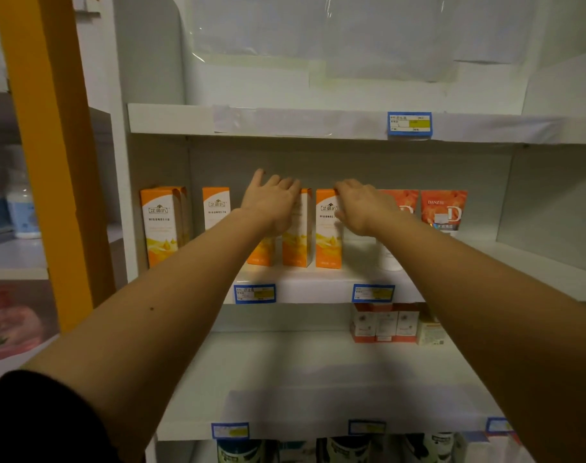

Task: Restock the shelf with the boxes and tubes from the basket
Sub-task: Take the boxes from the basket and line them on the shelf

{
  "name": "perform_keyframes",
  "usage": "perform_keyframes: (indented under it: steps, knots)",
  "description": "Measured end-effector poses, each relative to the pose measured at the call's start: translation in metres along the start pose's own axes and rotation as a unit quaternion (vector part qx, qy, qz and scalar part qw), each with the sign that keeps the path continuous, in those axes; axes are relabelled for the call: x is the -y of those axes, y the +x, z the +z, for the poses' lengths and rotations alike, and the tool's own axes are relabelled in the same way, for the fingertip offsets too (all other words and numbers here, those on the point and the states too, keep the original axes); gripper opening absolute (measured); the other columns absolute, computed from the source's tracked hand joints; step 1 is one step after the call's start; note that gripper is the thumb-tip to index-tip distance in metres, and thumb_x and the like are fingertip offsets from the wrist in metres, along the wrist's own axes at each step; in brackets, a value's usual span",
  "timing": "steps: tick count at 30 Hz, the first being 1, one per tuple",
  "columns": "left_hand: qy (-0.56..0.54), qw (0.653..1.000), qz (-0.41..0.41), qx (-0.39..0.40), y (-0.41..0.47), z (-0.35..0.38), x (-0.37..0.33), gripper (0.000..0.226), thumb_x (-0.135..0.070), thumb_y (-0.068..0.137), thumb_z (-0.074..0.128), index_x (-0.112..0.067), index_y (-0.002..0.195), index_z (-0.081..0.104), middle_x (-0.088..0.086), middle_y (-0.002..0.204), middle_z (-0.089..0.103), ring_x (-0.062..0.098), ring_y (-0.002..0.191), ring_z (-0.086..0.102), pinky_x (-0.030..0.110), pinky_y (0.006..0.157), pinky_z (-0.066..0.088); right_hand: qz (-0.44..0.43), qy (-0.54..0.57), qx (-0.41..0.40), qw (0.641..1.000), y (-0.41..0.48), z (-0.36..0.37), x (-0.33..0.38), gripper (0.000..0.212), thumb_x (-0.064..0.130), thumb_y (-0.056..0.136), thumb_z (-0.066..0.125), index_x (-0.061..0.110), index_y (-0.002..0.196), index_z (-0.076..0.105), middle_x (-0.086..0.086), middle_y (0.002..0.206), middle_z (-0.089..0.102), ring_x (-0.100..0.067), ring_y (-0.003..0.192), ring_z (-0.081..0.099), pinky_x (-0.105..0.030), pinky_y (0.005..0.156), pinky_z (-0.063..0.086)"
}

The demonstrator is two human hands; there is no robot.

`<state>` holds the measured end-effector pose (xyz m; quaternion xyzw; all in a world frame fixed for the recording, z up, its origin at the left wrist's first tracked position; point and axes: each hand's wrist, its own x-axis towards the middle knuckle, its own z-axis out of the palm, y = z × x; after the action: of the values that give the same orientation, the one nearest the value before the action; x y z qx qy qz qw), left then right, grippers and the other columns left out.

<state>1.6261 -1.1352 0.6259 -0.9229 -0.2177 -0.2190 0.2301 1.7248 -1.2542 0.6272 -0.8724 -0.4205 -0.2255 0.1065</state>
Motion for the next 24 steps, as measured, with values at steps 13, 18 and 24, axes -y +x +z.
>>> perform_keyframes:
  steps: [13, 18, 24]
  knots:
    - [-0.115, 0.986, 0.079, -0.093, -0.133, 0.035, -0.024, 0.044, -0.023, 0.081, 0.031, -0.008, 0.115, 0.055, 0.014, 0.117, 0.059, 0.033, 0.109, 0.052, 0.039, 0.087, 0.038, -0.077, 0.018, -0.006, 0.997, -0.141, 0.044, -0.001, 0.032, 0.022, 0.093, 0.047, 0.016, 0.124, 0.052, -0.007, 0.130, 0.052, -0.027, 0.119, 0.047, -0.038, 0.095, 0.038]
    - [-0.205, 0.973, 0.107, 0.013, -0.215, 0.098, -0.053, 0.033, -0.020, 0.080, 0.042, -0.007, 0.102, 0.063, 0.014, 0.102, 0.066, 0.034, 0.096, 0.059, 0.038, 0.076, 0.045, -0.071, 0.068, 0.102, 0.990, -0.225, 0.115, 0.001, 0.029, 0.024, 0.092, 0.050, 0.016, 0.119, 0.055, -0.005, 0.125, 0.055, -0.024, 0.115, 0.049, -0.035, 0.094, 0.040]
    - [-0.251, 0.944, 0.098, 0.192, -0.298, 0.193, -0.098, 0.025, -0.021, 0.083, 0.050, -0.008, 0.100, 0.063, 0.013, 0.106, 0.066, 0.033, 0.101, 0.059, 0.034, 0.077, 0.044, -0.060, 0.070, 0.272, 0.958, -0.310, 0.220, 0.006, 0.031, 0.022, 0.095, 0.044, 0.015, 0.124, 0.051, -0.005, 0.132, 0.052, -0.023, 0.116, 0.050, -0.030, 0.093, 0.041]
